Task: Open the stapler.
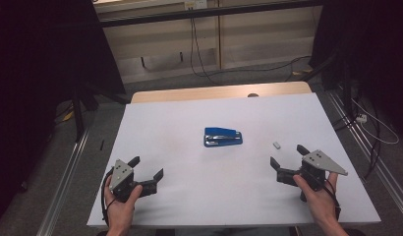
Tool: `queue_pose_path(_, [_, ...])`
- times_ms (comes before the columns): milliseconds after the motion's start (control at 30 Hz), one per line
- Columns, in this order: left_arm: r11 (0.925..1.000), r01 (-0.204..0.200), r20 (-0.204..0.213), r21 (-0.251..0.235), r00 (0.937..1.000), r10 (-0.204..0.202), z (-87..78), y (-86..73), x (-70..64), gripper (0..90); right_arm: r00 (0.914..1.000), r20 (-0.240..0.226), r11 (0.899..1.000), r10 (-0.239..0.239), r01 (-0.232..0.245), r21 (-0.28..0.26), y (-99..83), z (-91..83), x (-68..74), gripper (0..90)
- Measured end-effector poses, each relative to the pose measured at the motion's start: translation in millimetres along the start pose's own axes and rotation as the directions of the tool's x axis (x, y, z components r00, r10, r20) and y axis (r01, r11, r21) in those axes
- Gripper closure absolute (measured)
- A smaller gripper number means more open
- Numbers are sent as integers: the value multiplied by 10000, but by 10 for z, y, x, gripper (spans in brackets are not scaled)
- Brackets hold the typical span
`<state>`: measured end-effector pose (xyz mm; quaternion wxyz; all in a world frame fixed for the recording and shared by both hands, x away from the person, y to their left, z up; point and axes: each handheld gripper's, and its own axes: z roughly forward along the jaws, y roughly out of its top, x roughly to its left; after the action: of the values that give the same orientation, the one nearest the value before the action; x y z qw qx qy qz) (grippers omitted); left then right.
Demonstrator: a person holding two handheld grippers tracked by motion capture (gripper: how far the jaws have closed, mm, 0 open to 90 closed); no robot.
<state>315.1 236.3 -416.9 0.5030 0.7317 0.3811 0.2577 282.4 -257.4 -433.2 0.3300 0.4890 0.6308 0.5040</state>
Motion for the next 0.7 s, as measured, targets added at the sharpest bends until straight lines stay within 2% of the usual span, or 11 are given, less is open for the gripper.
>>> queue_pose_path(67, [10000,66,66,58,10000,-66,24,1,-3,49,9999,-76,9999,-77,78,151,-12,25,5,0])
queue_pose_path(100, [9999,-42,89,91,10000,41,49,10,-18,51,9999,44,9989,-128,126,446,-25,55,12,7])
queue_pose_path(133, [9999,-42,89,91,10000,41,49,10,-18,52,9999,92,9987,-128,124,490,-27,62,16,17])
queue_pose_path(200, [9996,-197,250,192,9995,192,91,15,-42,54,9998,-80,9986,-156,160,498,-27,67,22,7])
queue_pose_path(300, [9995,-94,337,287,9994,84,125,14,-62,54,9995,-204,9988,-233,241,423,-22,73,31,6])
queue_pose_path(467, [9989,-131,494,451,9987,108,193,25,-95,53,9994,-351,9992,-38,51,389,-8,75,39,11])
queue_pose_path(567, [9988,-142,555,463,9984,116,205,28,-105,57,9990,-440,9990,5,15,446,-10,85,48,11])
queue_pose_path(700, [9992,-249,717,324,9972,225,199,37,-120,73,9972,-722,9984,-206,243,506,-10,101,121,12])
